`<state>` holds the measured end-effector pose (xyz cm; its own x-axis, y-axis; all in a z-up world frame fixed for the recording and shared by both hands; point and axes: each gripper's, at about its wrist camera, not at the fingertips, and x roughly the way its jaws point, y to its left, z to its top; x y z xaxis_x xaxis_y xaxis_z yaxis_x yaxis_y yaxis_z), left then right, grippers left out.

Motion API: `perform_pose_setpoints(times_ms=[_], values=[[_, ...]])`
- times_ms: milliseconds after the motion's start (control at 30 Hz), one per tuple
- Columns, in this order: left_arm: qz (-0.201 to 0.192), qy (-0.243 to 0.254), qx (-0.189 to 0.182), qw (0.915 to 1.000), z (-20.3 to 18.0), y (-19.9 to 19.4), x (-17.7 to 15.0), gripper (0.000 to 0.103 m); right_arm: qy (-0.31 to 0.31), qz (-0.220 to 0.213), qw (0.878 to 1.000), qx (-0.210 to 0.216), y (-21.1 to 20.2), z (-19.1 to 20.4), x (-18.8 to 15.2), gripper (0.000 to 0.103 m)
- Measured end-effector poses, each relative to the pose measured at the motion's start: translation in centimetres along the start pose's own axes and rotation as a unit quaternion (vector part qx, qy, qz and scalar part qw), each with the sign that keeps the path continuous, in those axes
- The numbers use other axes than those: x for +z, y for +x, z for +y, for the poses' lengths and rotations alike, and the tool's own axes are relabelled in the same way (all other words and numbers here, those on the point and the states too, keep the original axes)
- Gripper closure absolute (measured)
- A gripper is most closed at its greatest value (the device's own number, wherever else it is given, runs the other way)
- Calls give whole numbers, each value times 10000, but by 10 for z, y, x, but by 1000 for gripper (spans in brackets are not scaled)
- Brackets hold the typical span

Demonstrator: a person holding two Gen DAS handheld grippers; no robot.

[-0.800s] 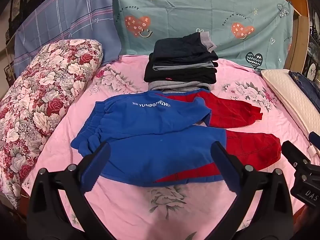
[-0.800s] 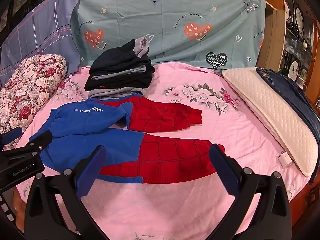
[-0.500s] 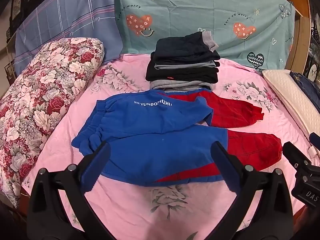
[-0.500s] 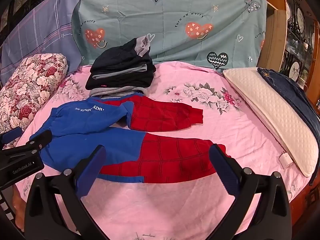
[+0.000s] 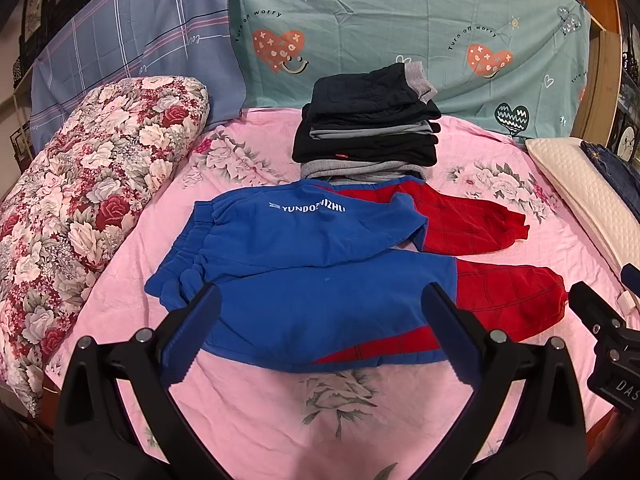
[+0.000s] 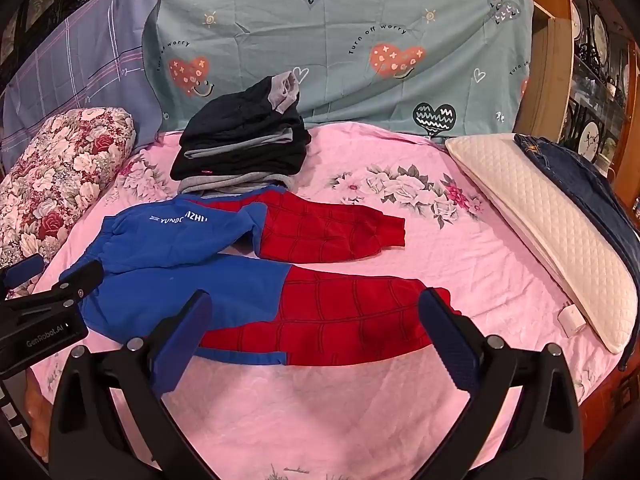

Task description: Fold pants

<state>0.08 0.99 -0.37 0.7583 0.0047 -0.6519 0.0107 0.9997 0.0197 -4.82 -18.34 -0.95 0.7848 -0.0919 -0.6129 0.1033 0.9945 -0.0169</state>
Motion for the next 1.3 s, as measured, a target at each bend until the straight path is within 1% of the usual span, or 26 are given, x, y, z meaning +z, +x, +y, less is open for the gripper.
perform_pose_setpoints(times_ms=[767, 800, 1133, 1167, 1300], values=[[15, -21, 31, 10000, 11, -5, -4, 2, 0, 14, 10000, 32, -1, -1, 1, 1], [17, -14, 35, 10000, 5, 0, -1, 2, 0, 13, 10000, 30, -1, -1, 1, 1], [24, -11, 41, 10000, 12, -4, -6, 2, 1, 17, 10000, 33, -1, -1, 0, 1], [17, -16, 36, 10000, 5, 0, -1, 2, 1, 18, 10000, 33, -1, -1, 0, 1], [23, -17, 39, 10000, 6, -1, -2, 2, 2, 19, 10000, 32, -1, 0, 0, 1]])
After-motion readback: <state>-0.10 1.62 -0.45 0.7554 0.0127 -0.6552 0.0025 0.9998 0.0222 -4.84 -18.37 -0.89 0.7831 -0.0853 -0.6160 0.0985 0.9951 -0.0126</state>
